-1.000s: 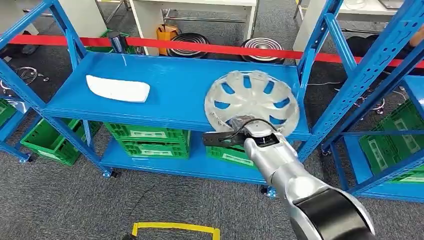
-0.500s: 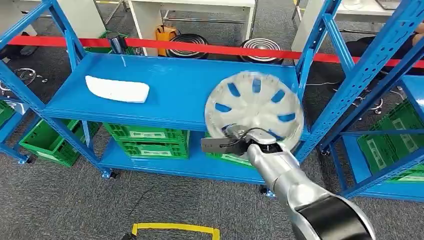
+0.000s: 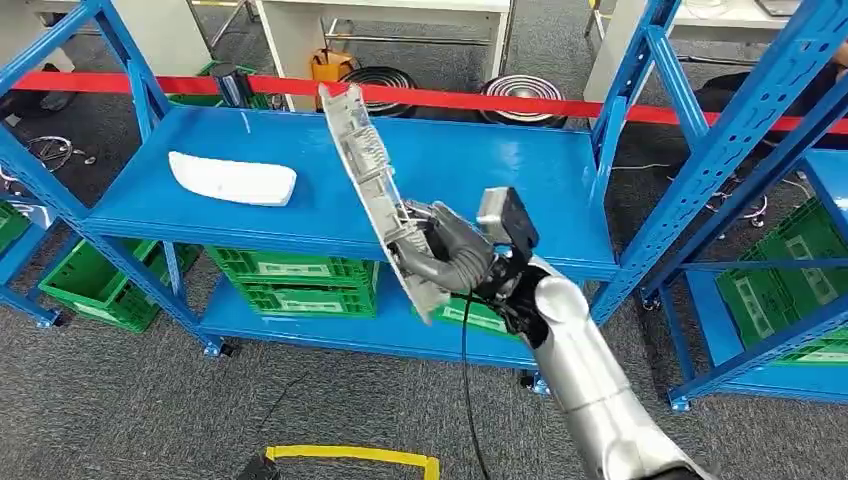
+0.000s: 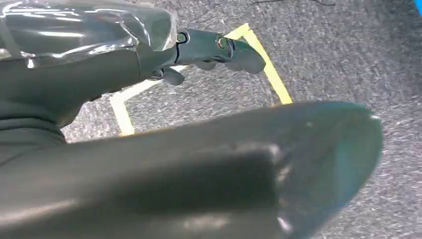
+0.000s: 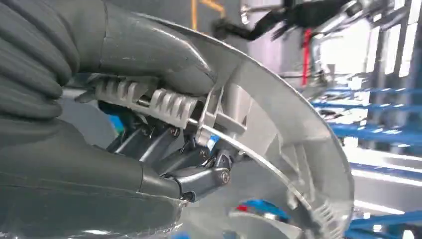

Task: Take the parts from the cabinet and place them on the table.

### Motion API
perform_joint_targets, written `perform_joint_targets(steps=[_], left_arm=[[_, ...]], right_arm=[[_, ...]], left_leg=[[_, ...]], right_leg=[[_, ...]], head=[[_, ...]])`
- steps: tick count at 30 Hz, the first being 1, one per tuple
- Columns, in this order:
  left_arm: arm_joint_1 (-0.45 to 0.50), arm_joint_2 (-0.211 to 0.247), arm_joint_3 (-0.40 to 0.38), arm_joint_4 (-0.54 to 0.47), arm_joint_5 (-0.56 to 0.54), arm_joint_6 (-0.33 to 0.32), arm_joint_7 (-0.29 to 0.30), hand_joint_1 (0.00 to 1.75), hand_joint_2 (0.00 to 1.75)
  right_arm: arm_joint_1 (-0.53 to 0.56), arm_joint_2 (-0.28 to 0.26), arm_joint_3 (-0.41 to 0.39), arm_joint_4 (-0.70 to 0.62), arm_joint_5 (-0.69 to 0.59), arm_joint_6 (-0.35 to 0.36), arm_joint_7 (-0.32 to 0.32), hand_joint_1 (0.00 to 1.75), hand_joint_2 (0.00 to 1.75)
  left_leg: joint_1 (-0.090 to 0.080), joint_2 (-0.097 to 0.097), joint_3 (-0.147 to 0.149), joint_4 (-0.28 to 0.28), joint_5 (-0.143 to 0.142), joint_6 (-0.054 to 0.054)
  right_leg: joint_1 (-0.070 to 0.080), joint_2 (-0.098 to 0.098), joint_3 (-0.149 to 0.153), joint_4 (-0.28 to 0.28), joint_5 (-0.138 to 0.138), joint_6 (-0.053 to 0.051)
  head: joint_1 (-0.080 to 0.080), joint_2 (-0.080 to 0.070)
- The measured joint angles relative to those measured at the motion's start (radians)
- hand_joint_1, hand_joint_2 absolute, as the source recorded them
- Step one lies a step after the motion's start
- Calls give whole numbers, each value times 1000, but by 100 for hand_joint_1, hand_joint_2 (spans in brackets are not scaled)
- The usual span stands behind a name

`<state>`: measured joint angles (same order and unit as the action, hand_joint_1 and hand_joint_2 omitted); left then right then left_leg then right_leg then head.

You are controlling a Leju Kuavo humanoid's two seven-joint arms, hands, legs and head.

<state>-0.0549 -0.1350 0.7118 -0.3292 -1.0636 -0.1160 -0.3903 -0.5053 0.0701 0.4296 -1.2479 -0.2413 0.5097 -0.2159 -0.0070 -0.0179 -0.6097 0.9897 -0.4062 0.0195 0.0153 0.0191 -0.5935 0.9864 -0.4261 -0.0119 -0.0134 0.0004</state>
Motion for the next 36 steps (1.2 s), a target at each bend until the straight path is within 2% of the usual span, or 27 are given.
perform_joint_targets(steps=[2, 5, 9, 11, 12, 14, 16, 22, 28, 36], left_arm=[[0, -2, -1, 0, 3, 1, -9, 0, 0], [1, -2, -5, 2, 2, 7, -24, 0, 0], [2, -2, -10, 5, 1, 9, -29, 0, 0], [4, -2, -11, 6, 1, 10, -32, 0, 0], [5, -2, -13, 8, 1, 12, -34, 0, 175], [10, -1, -15, 9, 3, 13, -39, 0, 175], [16, -1, -14, 10, 7, 18, -43, 0, 175], [28, 0, -15, 10, 1, 61, -62, 0, 175], [29, -2, -14, 9, 1, 74, -64, 0, 175], [29, -10, -14, 2, 14, 51, -90, 0, 175]], right_arm=[[27, -17, 19, -32, -102, 32, 13, 175, 175], [53, -40, 50, -85, -371, 131, 66, 175, 175], [65, -59, 77, -135, -444, 154, 88, 175, 175], [69, -67, 86, -154, -523, 184, 105, 175, 175], [74, -72, 93, -168, -587, 206, 119, 175, 175], [92, -82, 105, -223, -715, 244, 149, 175, 175], [108, -89, 107, -274, -750, 253, 156, 175, 175], [152, -99, 107, -390, -720, 253, 171, 175, 175], [173, -106, 98, -422, -675, 253, 169, 175, 175], [203, -123, 92, -476, -485, 214, 92, 175, 175]], left_leg=[[0, 0, -1, 0, 0, 0], [0, 0, -2, 0, 0, 0], [0, 0, -2, 0, -1, 0], [0, 0, -3, 0, -1, 0], [0, 0, -3, 0, -1, 0], [0, 0, -3, 0, -1, 0], [0, 0, -3, 0, -2, -1], [0, 0, -3, 0, -2, -1], [0, 0, -3, 0, -2, -1], [0, 0, -4, 0, -2, -1]], right_leg=[[0, 0, -1, 0, 0, 0], [0, 0, -2, 0, 0, 0], [0, 0, -2, 0, -1, 0], [0, -1, -3, 0, -1, 0], [0, -1, -3, 0, -1, 0], [0, 0, -3, 0, -1, 0], [0, 0, -3, 0, -1, 0], [0, 0, -3, 0, -2, -1], [0, 0, -3, 0, -1, -1], [0, 0, -3, 0, -2, -1]], head=[[0, 0], [0, 0], [0, 0], [0, 0], [0, 0], [0, 0], [0, 0], [0, 0], [0, 0], [0, 0]])
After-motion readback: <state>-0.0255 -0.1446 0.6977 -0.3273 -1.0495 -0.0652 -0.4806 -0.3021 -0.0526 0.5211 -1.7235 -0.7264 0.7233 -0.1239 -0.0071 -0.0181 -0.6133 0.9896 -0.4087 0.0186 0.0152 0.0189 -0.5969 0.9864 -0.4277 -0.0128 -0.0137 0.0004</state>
